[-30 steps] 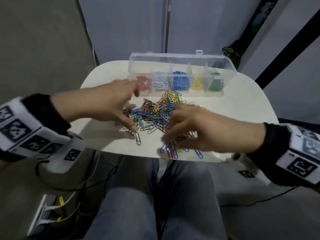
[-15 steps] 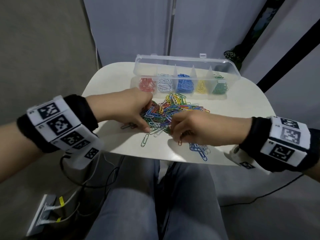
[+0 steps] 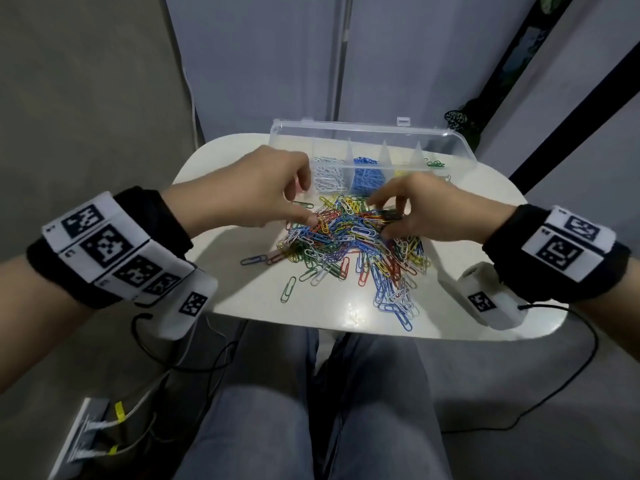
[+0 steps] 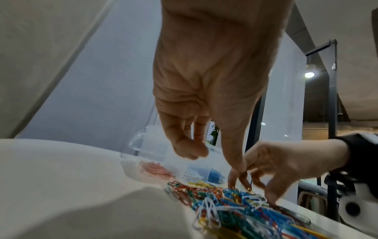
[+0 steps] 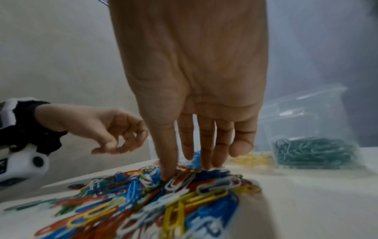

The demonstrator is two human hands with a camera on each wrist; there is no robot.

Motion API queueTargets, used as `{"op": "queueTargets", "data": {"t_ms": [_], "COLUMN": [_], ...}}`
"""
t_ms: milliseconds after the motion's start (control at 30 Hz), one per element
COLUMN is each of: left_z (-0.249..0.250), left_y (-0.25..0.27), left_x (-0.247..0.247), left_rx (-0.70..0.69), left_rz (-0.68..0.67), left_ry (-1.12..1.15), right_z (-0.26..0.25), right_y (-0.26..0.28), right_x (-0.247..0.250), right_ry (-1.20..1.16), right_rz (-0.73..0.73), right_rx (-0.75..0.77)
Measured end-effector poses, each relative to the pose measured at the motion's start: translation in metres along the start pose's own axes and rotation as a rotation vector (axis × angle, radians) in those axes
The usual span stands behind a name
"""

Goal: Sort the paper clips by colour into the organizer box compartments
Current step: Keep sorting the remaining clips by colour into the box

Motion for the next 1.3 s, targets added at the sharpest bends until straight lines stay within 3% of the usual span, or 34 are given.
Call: {"op": "queueTargets", "data": {"t_ms": [167,300,433,533,633,1300], "left_z": [-0.01,-0.033,-0.056,-0.063,-0.063,-0.064], "left_y": [-0.005,-0.006,-0.009,-0.013,-0.014,-0.009], "left_x": [0.029,0.045,0.035,0.023,0.023,0.023], "left_rx": [0.048,0.186,0.343,0.342,0.328,0.329], "left_rz": [0.278,0.398,0.297,0.279,0.297,0.27], "left_ry": [-0.015,-0.019,0.052,0.3,0.389,0.423], "right_z": [-0.005,0.001,0.013,0.016,0.018,0.027], "right_y": [-0.006,-0.007,-0.003,-0.001,0.0,0.01], "right_x": [-0.01,-0.002,0.004,0.001,-0.002,0.006], "right_ry": [-0.002,-0.216,-0.57,-0.716,-0.791,-0.894], "right_rz": [0.012,0.02,-0.033,-0.078,-0.116,-0.017], "right_rx": [-0.012,-0.097,-0.202,-0.243,-0.25,-0.289]}}
Point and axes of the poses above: each hand's wrist, its own y-axis away from the middle knuckle, its own x-axis out of the back of the hand, z = x × y, the point moved 5 cm from there along -y, towards the middle knuckle, and after that the axes turned 12 degrees about -x, right-handed, at the moved point
